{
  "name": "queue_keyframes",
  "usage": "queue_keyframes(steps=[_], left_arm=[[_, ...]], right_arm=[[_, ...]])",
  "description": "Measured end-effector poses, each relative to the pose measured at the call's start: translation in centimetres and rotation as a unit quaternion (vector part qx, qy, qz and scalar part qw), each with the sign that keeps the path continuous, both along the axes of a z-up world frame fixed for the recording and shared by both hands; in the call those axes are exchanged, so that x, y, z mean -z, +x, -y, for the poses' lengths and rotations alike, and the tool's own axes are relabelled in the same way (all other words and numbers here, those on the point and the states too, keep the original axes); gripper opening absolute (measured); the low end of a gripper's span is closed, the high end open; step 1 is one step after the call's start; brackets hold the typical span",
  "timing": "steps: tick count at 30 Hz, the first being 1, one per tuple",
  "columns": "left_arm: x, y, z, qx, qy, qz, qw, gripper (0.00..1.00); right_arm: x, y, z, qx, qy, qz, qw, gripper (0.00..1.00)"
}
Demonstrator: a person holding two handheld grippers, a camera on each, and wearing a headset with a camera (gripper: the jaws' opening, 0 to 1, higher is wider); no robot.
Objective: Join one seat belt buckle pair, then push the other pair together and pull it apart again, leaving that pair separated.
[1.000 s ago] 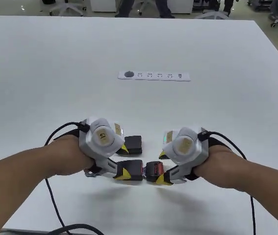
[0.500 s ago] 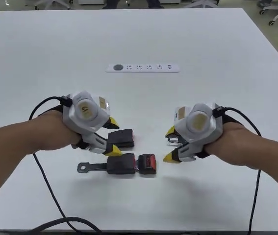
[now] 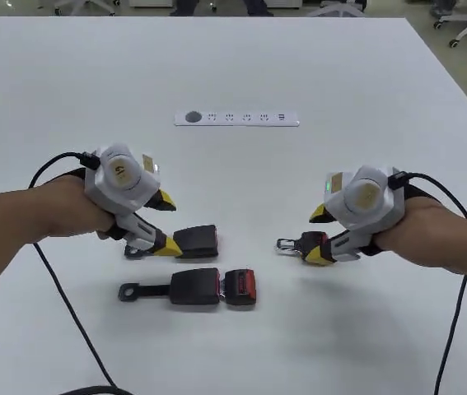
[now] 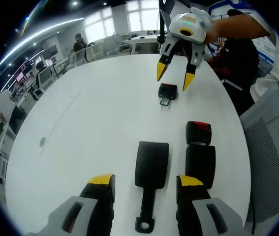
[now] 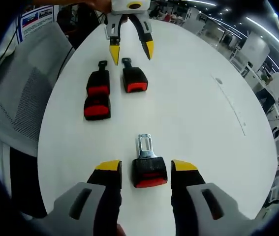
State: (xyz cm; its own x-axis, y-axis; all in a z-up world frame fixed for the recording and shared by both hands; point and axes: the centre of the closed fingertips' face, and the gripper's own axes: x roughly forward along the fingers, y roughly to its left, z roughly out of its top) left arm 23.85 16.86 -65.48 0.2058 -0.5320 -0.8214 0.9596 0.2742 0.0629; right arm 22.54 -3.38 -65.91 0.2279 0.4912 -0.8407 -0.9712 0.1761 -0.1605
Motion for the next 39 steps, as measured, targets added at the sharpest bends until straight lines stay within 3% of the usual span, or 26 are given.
queue_keyframes(steps=[4, 5, 8, 9, 10, 11, 13, 15, 19, 28, 36, 39], left_arm=[[1.1, -0.2, -0.1, 0.014, 0.020, -0.006, 0.9997, 0.44], [1.9, 0.5, -0.6, 0.013, 0.021, -0.007, 0.9997, 0.45], [2.8, 0.7, -0.6, 0.032, 0.032, -0.006, 0.9990, 0.43], [2.0, -0.1, 0.1, 0.036, 0.032, -0.007, 0.9988, 0.43], [2.0, -0.1, 0.5, 0.042, 0.023, -0.008, 0.9988, 0.43], [2.4, 0.4, 0.2, 0.042, 0.023, -0.008, 0.9988, 0.43], [2.4, 0.4, 0.6, 0.046, 0.020, -0.008, 0.9987, 0.43], [2.6, 0.4, 0.9, 0.051, 0.020, -0.008, 0.9985, 0.42], [3.6, 0.4, 0.7, 0.068, 0.040, -0.008, 0.9969, 0.39], [3.4, -0.4, 1.4, 0.072, 0.031, -0.022, 0.9967, 0.34], [3.5, -0.6, 1.4, 0.086, 0.038, -0.018, 0.9954, 0.32], [3.4, -0.9, 1.6, 0.102, 0.052, -0.012, 0.9934, 0.32]], right_arm=[[0.5, 0.4, 0.6, 0.005, -0.005, 0.000, 1.0000, 0.38], [0.6, 0.4, 0.7, 0.004, -0.007, -0.002, 1.0000, 0.38], [1.0, 0.1, 1.1, -0.008, -0.024, -0.004, 0.9997, 0.37], [1.3, 0.0, 1.2, -0.013, -0.032, -0.004, 0.9994, 0.37], [1.6, 0.2, 1.3, -0.016, -0.033, -0.002, 0.9993, 0.38], [1.8, 0.3, 1.3, -0.015, -0.034, -0.004, 0.9993, 0.38], [1.6, -0.1, 1.4, -0.018, -0.038, -0.010, 0.9991, 0.37], [2.5, 0.4, 1.6, -0.019, -0.040, -0.013, 0.9989, 0.37], [2.7, 0.8, 1.4, -0.015, -0.029, -0.027, 0.9991, 0.36], [3.6, 1.0, 1.4, -0.032, -0.031, -0.037, 0.9983, 0.33], [3.6, 0.9, 1.4, -0.049, -0.034, -0.056, 0.9966, 0.33], [3.5, 0.7, 1.3, -0.051, -0.031, -0.059, 0.9964, 0.34]])
